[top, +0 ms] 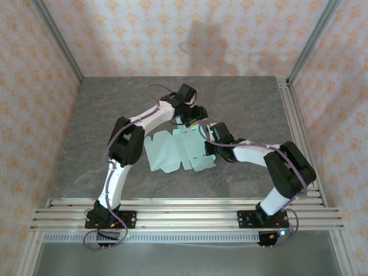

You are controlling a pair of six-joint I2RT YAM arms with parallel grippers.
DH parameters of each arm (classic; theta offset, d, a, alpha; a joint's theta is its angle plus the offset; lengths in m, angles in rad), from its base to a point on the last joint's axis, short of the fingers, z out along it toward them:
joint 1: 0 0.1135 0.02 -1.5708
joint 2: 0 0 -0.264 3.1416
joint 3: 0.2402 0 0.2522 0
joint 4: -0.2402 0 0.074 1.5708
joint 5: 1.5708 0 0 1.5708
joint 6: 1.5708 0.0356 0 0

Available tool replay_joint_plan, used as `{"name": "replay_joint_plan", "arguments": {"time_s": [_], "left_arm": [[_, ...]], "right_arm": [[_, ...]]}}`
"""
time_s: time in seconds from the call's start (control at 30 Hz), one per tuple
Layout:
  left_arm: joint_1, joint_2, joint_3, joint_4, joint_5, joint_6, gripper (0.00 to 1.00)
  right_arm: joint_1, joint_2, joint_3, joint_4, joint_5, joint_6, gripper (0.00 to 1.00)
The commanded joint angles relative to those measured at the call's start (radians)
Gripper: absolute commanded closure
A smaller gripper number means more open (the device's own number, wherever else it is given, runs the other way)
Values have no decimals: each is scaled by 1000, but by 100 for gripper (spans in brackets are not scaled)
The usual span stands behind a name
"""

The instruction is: Fold the paper box

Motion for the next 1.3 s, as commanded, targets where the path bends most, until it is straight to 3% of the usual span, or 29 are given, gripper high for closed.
{"name": "replay_joint_plan", "arguments": {"time_s": [0.0, 0.5, 0.73, 0.97, 1.27], "left_arm": [[-2, 28, 35, -44, -30, 6, 40], [-1, -10, 32, -87, -88, 38, 36], [-7, -164, -90, -117, -172, 87, 30], [-3, -266, -260, -139, -236, 103, 32], [56, -209, -241, -179, -223, 153, 30]], "right_arm": [[-4, -14, 8, -24, 19, -15, 92], [-5, -20, -8, -10, 24, -15, 92], [-5, -7, -1, -1, 18, -9, 92], [-4, -4, 0, 1, 18, -12, 92], [-4, -9, 13, -12, 14, -18, 92]]}}
